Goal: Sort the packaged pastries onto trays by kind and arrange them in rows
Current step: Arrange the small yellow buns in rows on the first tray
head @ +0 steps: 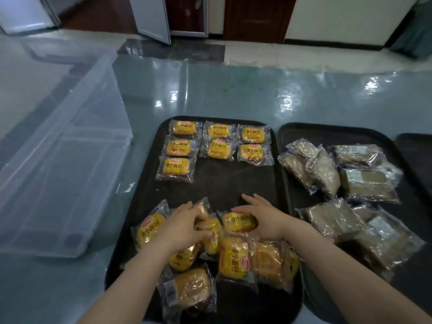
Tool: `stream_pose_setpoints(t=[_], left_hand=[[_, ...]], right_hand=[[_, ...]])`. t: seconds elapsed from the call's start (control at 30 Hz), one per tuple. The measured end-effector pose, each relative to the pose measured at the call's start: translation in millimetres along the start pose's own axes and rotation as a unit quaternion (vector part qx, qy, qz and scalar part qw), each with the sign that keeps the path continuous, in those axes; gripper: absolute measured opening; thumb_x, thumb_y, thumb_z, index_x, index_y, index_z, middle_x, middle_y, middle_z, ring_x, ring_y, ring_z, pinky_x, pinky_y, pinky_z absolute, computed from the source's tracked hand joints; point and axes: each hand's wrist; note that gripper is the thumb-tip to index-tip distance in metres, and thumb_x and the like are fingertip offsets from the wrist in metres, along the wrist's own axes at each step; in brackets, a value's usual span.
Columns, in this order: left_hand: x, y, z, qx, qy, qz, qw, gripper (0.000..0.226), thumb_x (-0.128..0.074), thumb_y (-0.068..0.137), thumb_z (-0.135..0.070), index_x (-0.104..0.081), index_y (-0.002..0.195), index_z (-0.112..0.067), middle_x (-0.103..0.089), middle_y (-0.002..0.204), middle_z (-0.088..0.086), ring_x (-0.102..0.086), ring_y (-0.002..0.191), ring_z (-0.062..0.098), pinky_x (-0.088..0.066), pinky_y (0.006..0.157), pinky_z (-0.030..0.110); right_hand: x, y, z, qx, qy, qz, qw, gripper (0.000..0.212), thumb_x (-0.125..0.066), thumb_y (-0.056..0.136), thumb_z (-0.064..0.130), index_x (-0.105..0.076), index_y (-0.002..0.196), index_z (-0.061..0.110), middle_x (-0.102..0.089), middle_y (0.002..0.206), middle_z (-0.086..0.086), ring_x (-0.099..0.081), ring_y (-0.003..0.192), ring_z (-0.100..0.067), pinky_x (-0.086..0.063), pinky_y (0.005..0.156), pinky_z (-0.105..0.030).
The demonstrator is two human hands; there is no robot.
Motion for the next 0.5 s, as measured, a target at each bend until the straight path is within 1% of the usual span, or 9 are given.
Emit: stream_pose_setpoints(t=[0.07,0.1,0.17,0.23,0.3,0.33,0.4,0.43,0.5], left_hand=[[-3.5,-4.2,0.7,-0.001,0.005,-0.024,1.0,0.023,-0.07,0.079,-0.041,-0.058,0.096,-0.034,-0.045,0.143,0.001,-0.025,0.14,0.013,-0.031,0.106,0.032],[-4.0,-5.5,0.4,0.001,-0.005,-0.045,0.999,0.022,-0.07,0.08,-0.039,-0.057,0.097,-0.033,-0.052,0.134,-0.003,-0.038,0.132,0.012,-0.039,0.097,0.029],[-1.6,-7.5,-1.3,0.012,-0.059,-0.1,0.993,0.019,-0.068,0.083,-0.036,-0.054,0.096,-0.036,-0.061,0.113,-0.012,-0.057,0.098,0.002,-0.044,0.071,0.019],[2.6,-9.2,-3.9,0.028,-0.123,-0.144,0.982,0.018,-0.066,0.084,-0.032,-0.051,0.091,-0.04,-0.061,0.096,-0.016,-0.058,0.074,-0.003,-0.041,0.057,0.014],[5.0,-11.0,-3.2,0.04,-0.165,-0.188,0.967,0.019,-0.066,0.084,-0.032,-0.051,0.089,-0.042,-0.059,0.091,-0.017,-0.058,0.075,-0.003,-0.041,0.057,0.014],[6.1,-12.1,-2.3,0.042,-0.173,-0.212,0.961,0.018,-0.066,0.083,-0.033,-0.053,0.09,-0.043,-0.059,0.091,-0.018,-0.057,0.08,-0.003,-0.042,0.061,0.014],[8.3,-13.5,-0.4,0.042,-0.199,-0.242,0.949,0.017,-0.065,0.084,-0.035,-0.058,0.097,-0.043,-0.062,0.092,-0.019,-0.059,0.084,-0.001,-0.048,0.066,0.018],[8.9,-13.3,0.3,0.043,-0.219,-0.248,0.943,0.017,-0.064,0.085,-0.035,-0.06,0.1,-0.042,-0.064,0.091,-0.019,-0.061,0.083,-0.001,-0.05,0.064,0.018],[10.4,-11.7,-0.6,0.052,-0.257,-0.255,0.931,0.017,-0.063,0.085,-0.034,-0.06,0.099,-0.043,-0.065,0.088,-0.018,-0.064,0.079,-0.001,-0.048,0.053,0.013]], right_hand=[[-3.0,-1.0,0.7,-0.001,0.005,-0.017,1.0,0.081,-0.074,0.074,0.049,-0.033,0.144,0.044,-0.01,0.161,0.005,0.002,0.147,-0.022,-0.004,0.116,-0.038],[-4.6,-0.7,0.3,-0.01,0.008,-0.043,0.999,0.083,-0.075,0.075,0.044,-0.031,0.146,0.041,-0.013,0.16,0.004,-0.001,0.147,-0.021,-0.005,0.116,-0.037],[-8.3,0.5,-1.7,-0.057,-0.004,-0.126,0.99,0.086,-0.073,0.081,0.036,-0.021,0.15,0.037,-0.009,0.161,0.003,0.001,0.147,-0.022,-0.003,0.116,-0.036],[-11.1,1.6,-4.8,-0.111,-0.045,-0.191,0.974,0.092,-0.069,0.085,0.03,-0.006,0.151,0.039,0.007,0.161,0.004,0.016,0.145,-0.023,0.006,0.113,-0.041],[-13.6,2.8,-5.8,-0.107,-0.071,-0.204,0.97,0.088,-0.065,0.087,0.031,-0.004,0.15,0.042,0.01,0.16,0.007,0.018,0.145,-0.023,0.007,0.113,-0.045],[-14.2,3.0,-4.5,-0.092,-0.076,-0.203,0.972,0.081,-0.062,0.088,0.033,-0.011,0.15,0.042,0.003,0.161,0.007,0.011,0.147,-0.022,0.0,0.115,-0.046],[-14.1,2.5,-0.2,-0.076,-0.085,-0.22,0.969,0.062,-0.058,0.091,0.032,-0.031,0.146,0.038,-0.018,0.159,0.004,-0.011,0.146,-0.023,-0.022,0.114,-0.047],[-13.4,2.0,1.9,-0.081,-0.091,-0.232,0.965,0.055,-0.056,0.091,0.031,-0.038,0.143,0.035,-0.027,0.155,0.002,-0.02,0.142,-0.025,-0.031,0.11,-0.046],[-11.5,3.9,3.1,-0.091,-0.09,-0.238,0.963,0.05,-0.055,0.092,0.03,-0.043,0.141,0.032,-0.034,0.15,0.0,-0.027,0.138,-0.027,-0.038,0.105,-0.043]])
Point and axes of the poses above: each hand's wrist, its own y-axis towards the middle knuckle, its own x-axis out of the back of the hand, z = x × y
